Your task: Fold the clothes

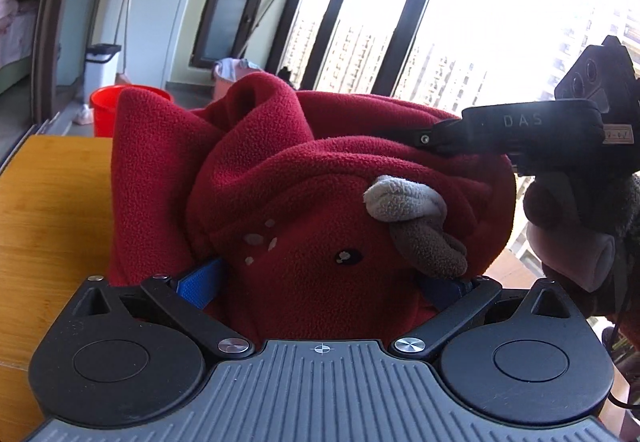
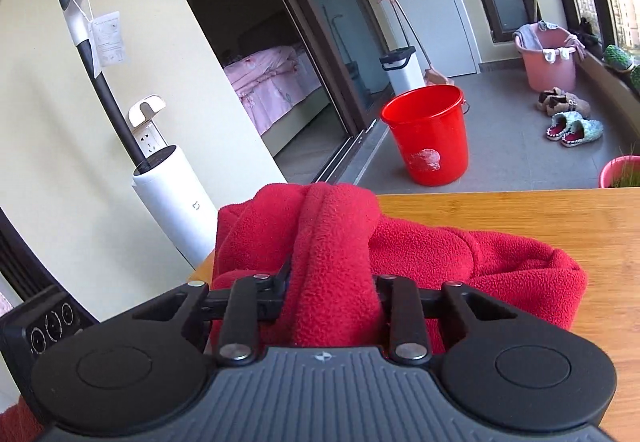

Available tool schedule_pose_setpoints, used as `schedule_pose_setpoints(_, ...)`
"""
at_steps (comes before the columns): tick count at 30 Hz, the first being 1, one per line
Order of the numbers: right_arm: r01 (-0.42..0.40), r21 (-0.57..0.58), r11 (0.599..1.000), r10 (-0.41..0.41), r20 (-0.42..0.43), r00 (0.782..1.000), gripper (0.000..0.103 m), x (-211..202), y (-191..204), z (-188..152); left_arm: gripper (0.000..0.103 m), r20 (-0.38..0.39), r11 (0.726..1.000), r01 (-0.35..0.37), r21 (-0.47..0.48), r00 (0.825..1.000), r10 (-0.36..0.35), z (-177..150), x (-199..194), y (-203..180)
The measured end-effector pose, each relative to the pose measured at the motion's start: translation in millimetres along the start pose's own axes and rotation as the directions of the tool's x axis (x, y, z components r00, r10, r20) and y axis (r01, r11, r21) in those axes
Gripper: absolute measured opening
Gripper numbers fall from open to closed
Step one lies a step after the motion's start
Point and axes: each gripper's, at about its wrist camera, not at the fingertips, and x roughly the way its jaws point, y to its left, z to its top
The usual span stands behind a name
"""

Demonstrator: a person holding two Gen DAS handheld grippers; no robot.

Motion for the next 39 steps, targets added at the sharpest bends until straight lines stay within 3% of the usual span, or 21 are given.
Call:
schedule_pose_setpoints(6,0.091,-0.138,0.986,-0.085,0.050,0.995,0.026,-9,26,-35,0.103,-0.050,0.996,0.077,0.055,0.996,-0.074,-6,-37,4)
schedule_pose_setpoints(11,0.097,-0.201,0.975,-0.086,0.065,0.994,0.026,-8,35,-38,0.103,0.087,0.979,0.196,-0.048,0.978,-0.192,10,-81,7)
schedule_pose_setpoints(14,0.114,-0.173,0.978,-0.105,0.059,0.993,0.029,-1,26,-32,0.103,0.119,0.963,0.260,-0.068,0.961,-0.251,16,-67,-10)
schedule_pose_setpoints(16,0.143,-0.126,0.982,-0.134,0.078,0.988,0.035,1,15,-22,0.103,0.083,0.972,0.232,-0.025,0.970,-0.229,15,-45,-23)
schedule_pose_setpoints(19,0.221,-0.099,0.970,-0.206,0.138,0.969,0.044,-9,0,-3,0.103,-0.005,0.994,0.091,0.061,0.996,-0.091,3,-3,-34)
schedule_pose_setpoints(21,0.250,-0.076,0.965,-0.234,0.178,0.956,0.054,-25,-6,6,0.103,-0.004,0.996,0.033,0.087,0.999,-0.033,-7,5,-29)
schedule_pose_setpoints(22,0.234,-0.058,0.970,-0.221,0.181,0.958,0.057,-33,-8,8,0.103,0.008,0.997,0.034,0.070,0.999,-0.034,-9,2,-25)
schedule_pose_setpoints(24,0.143,0.007,0.990,-0.142,0.152,0.978,0.075,-50,-15,5,0.103,0.035,0.999,0.049,0.013,0.998,-0.049,-9,-7,-14)
schedule_pose_setpoints(28,0.019,0.144,0.989,-0.022,0.023,0.999,0.078,-47,-25,-22,0.103,0.071,0.998,-0.007,-0.067,0.997,0.011,-5,-20,11)
schedule_pose_setpoints(29,0.010,0.165,0.986,-0.010,-0.001,1.000,0.074,-41,-26,-29,0.103,0.067,0.994,-0.019,-0.107,0.997,0.026,-2,-20,20)
schedule_pose_setpoints(30,0.012,0.160,0.987,-0.010,-0.012,1.000,0.054,-34,-23,-33,0.103,0.070,0.987,-0.013,-0.157,0.997,0.024,0,-20,30)
schedule_pose_setpoints(32,0.015,0.143,0.990,-0.013,-0.016,1.000,0.031,-22,-15,-36,0.103,0.100,0.974,-0.024,-0.224,0.994,0.048,5,-23,44)
schedule_pose_setpoints(36,-0.106,0.162,0.981,0.084,0.134,0.987,0.022,-37,-7,-4,0.103,0.123,0.959,-0.134,-0.252,0.978,0.169,20,-31,62)
schedule_pose_setpoints(39,-0.022,0.115,0.993,0.002,0.173,0.985,0.020,-50,-11,12,0.103,0.111,0.947,-0.187,-0.260,0.969,0.222,29,-32,72)
